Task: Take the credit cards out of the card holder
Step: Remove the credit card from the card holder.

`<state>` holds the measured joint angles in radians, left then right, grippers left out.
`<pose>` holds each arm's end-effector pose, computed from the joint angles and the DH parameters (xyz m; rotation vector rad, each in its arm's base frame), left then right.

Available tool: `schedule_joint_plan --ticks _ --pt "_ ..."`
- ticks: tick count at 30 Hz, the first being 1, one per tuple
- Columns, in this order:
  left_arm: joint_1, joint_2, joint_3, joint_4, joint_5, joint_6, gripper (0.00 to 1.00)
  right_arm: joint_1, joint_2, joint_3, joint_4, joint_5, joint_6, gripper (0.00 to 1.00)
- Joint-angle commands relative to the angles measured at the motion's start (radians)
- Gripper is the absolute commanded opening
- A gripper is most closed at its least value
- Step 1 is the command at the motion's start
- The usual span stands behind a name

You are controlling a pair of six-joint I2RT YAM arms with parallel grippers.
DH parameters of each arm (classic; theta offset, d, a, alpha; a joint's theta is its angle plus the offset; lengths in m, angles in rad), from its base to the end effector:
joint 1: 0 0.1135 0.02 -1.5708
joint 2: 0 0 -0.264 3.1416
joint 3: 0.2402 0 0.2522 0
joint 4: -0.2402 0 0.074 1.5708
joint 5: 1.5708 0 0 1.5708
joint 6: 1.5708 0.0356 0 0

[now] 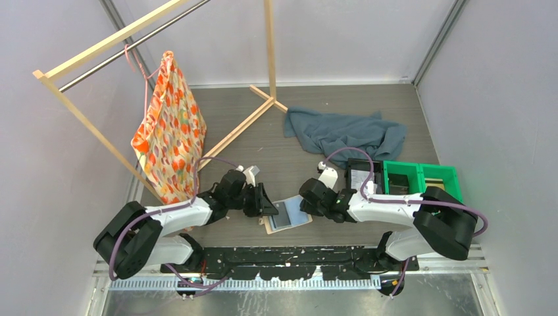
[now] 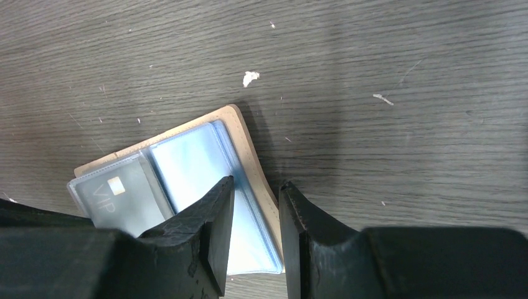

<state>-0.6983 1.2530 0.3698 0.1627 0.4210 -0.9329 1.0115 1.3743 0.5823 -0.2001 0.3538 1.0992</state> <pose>0.1587 -0.1522 0.1428 -0.0540 2.5884 -1.2269 0.1388 0.1986 0.1503 0.2448 2.5147 0.4312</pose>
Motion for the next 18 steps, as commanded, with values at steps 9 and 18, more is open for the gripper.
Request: schedule_joint_plan --ticks 9,18 --pt "-0.003 0.014 0.073 0.098 0.075 -0.011 0.35 0.003 0.030 -0.041 -0.022 -0.021 0.024 0.38" --pt "-0.013 0.105 0.140 0.161 0.112 -0.023 0.35 0.003 -0.009 -0.049 -0.034 -0.016 0.033 0.38"
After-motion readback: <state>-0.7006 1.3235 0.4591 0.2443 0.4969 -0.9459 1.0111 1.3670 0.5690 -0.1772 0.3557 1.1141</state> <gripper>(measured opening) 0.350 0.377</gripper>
